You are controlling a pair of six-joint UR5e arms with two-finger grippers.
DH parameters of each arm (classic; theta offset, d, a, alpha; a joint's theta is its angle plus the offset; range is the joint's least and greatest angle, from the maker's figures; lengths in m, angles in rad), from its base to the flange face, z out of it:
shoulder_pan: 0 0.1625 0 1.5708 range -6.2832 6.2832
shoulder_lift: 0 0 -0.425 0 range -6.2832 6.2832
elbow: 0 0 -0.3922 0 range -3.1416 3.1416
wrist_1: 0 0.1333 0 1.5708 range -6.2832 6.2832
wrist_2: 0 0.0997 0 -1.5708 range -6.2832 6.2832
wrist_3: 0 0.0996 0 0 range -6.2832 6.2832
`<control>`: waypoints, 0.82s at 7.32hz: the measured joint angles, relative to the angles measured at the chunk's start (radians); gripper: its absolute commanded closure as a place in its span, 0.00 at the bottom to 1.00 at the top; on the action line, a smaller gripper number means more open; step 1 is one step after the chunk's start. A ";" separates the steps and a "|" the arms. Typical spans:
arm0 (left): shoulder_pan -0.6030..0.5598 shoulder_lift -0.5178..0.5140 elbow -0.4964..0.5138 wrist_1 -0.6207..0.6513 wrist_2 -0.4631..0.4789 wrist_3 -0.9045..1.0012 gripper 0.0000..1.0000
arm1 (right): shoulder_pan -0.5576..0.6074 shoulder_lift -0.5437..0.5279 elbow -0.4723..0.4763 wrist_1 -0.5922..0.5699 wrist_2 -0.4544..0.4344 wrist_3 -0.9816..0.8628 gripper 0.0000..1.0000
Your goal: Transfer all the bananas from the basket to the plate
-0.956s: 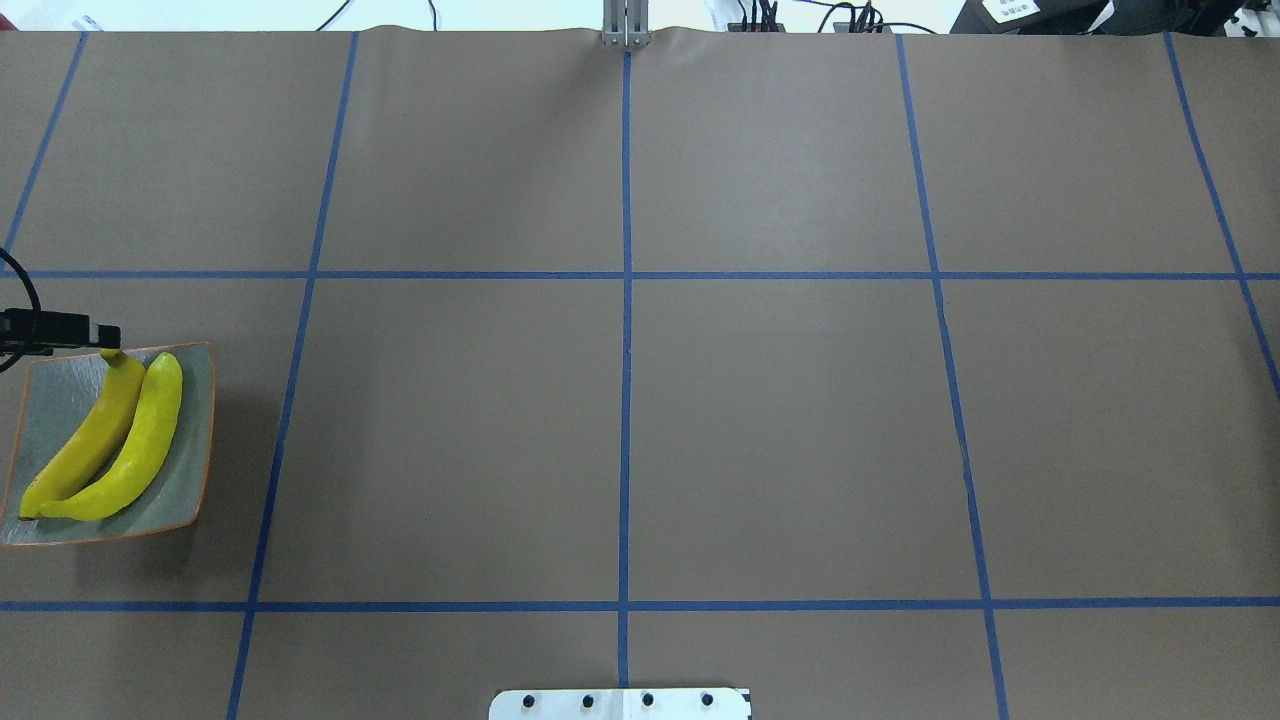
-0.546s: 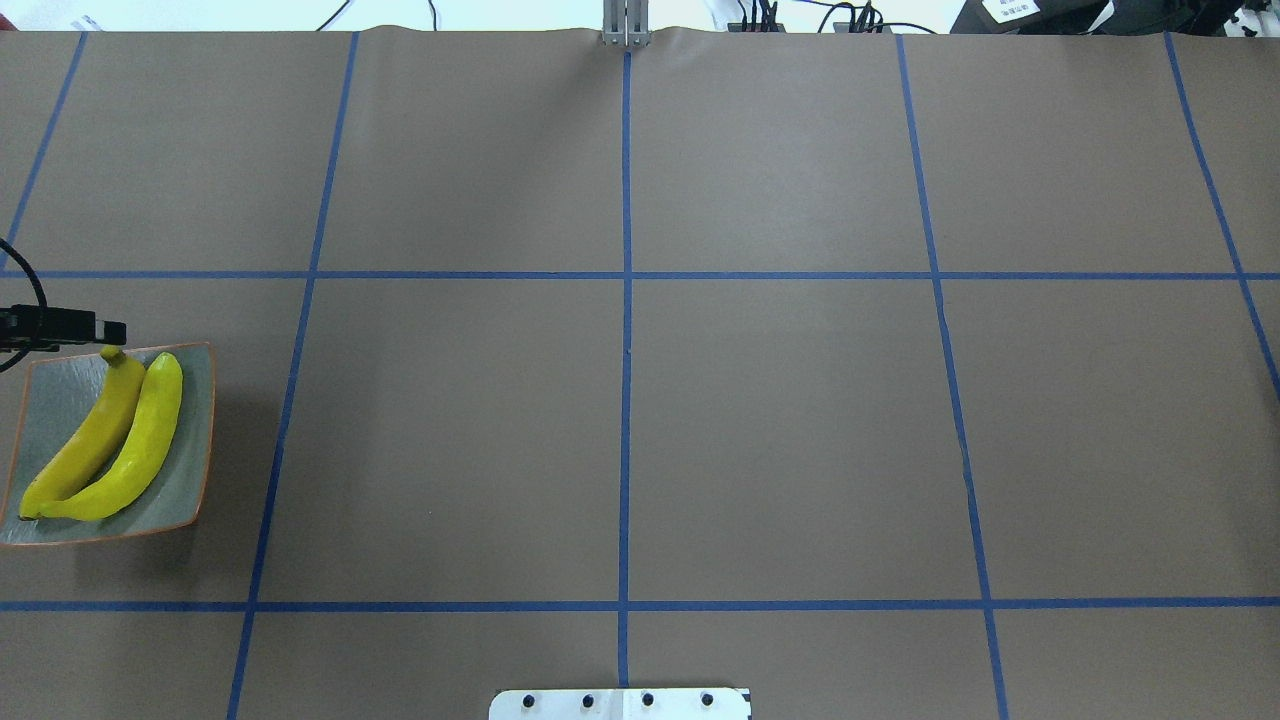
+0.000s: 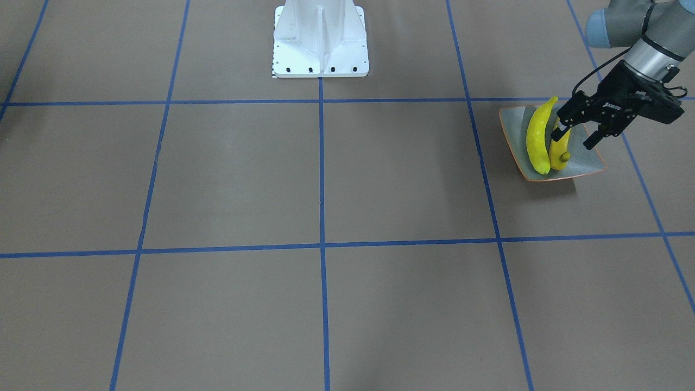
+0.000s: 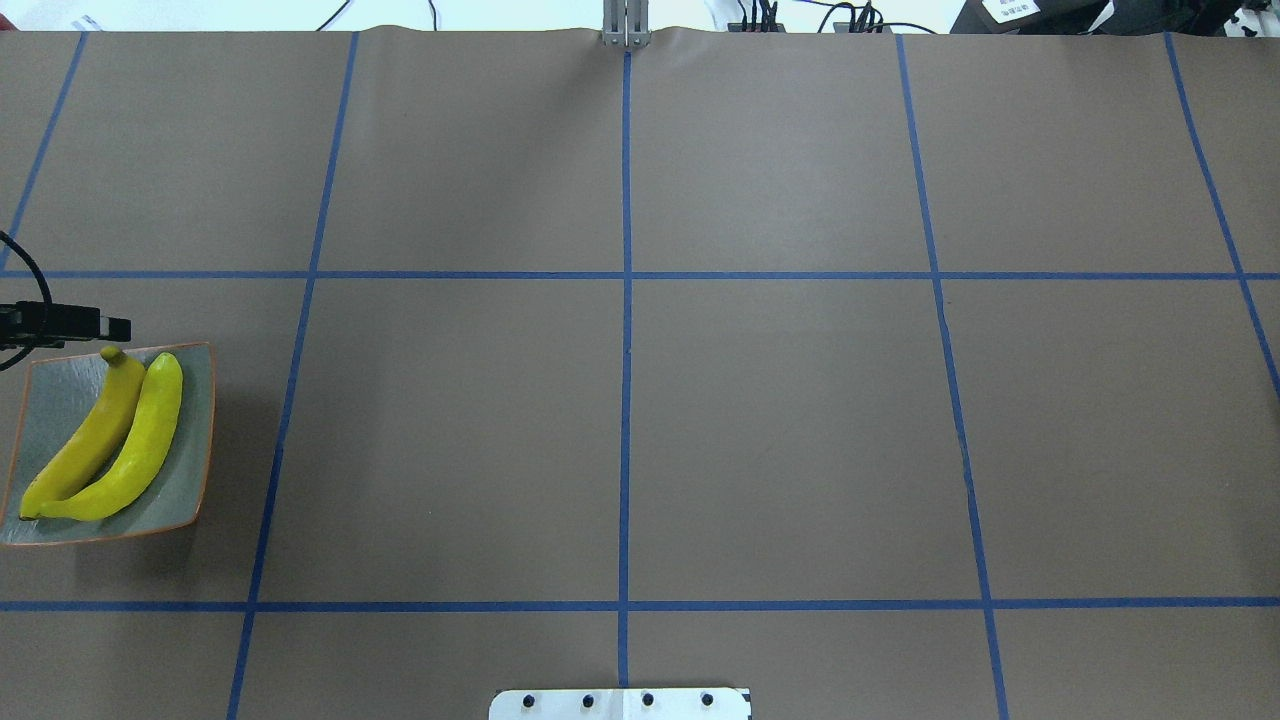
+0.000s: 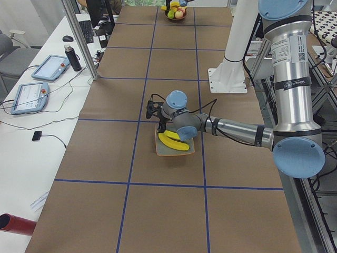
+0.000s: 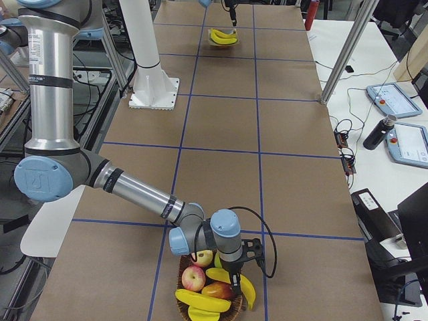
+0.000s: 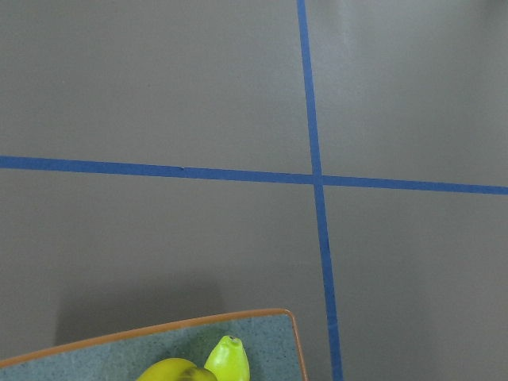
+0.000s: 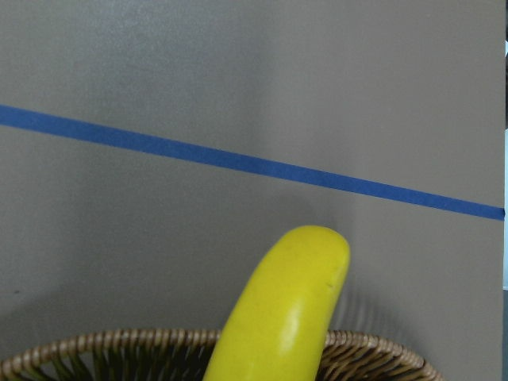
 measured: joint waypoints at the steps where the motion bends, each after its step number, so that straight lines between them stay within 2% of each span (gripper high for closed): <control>1: 0.000 0.000 0.000 0.000 0.000 0.000 0.00 | -0.001 0.001 0.006 0.001 0.000 -0.003 1.00; 4: 0.000 0.002 0.005 0.000 0.000 0.000 0.00 | 0.002 0.000 0.054 -0.001 -0.002 -0.016 1.00; 6: 0.000 -0.001 0.006 -0.001 -0.001 -0.002 0.00 | 0.022 0.022 0.120 -0.048 0.005 -0.013 1.00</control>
